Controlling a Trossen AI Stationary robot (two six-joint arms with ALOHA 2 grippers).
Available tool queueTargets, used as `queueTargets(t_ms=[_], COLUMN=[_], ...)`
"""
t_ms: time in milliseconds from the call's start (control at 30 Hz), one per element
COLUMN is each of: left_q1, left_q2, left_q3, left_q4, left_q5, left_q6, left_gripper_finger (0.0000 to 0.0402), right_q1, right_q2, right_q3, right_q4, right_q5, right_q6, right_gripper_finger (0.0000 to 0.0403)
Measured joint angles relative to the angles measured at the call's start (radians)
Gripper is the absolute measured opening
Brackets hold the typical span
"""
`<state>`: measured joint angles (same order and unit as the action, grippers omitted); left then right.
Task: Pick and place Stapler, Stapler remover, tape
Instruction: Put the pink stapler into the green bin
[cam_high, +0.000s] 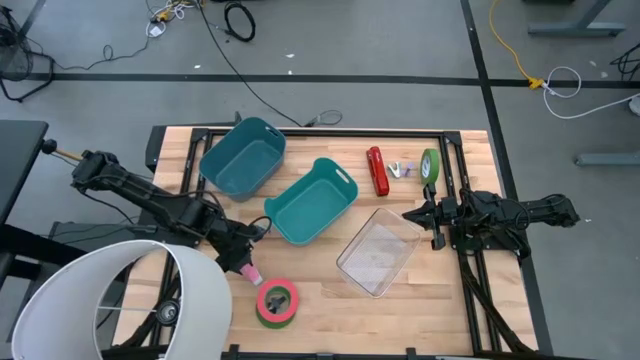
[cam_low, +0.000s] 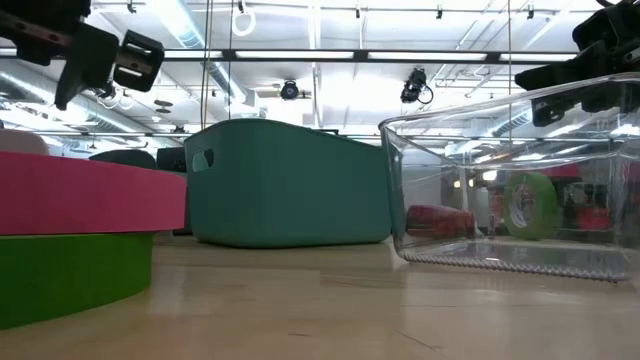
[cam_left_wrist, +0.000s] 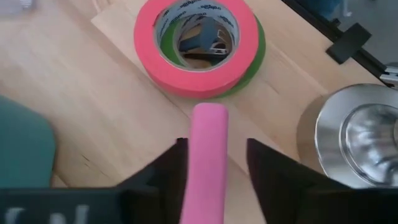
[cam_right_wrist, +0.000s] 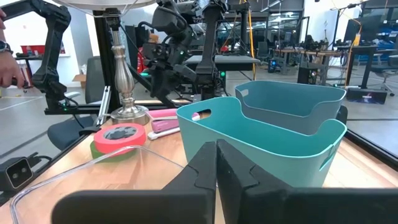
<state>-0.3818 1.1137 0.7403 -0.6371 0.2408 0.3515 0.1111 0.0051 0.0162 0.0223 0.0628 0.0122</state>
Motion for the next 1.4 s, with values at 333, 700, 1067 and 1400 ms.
queueTargets(t_ms=[333, 700, 1067, 1400], left_q1=[-0.016, -0.016, -0.015, -0.015], left_q2=[0.0, 0.041, 0.079, 0.079], left_q3=[0.0, -0.081, -0.082, -0.082], left_q4=[-0.047, -0.038, -0.008, -0.008], left_q5=[-0.042, -0.091, -0.174, -0.131], left_q6=[-0.014, -0.026, -0.025, -0.024], left_gripper_finger=[0.0303, 0.0303, 0.0303, 0.0273], right_q1=[0.0, 0.0, 0.0, 0.0], right_q2=[0.0, 0.0, 0.0, 0.0], right_q3=[0.0, 0.0, 0.0, 0.0], right_q4=[0.0, 0.0, 0.0, 0.0], right_q5=[0.0, 0.0, 0.0, 0.0], right_q6=[0.002, 0.001, -0.001, -0.001], right_gripper_finger=[0.0015, 0.0015, 0.0015, 0.0015])
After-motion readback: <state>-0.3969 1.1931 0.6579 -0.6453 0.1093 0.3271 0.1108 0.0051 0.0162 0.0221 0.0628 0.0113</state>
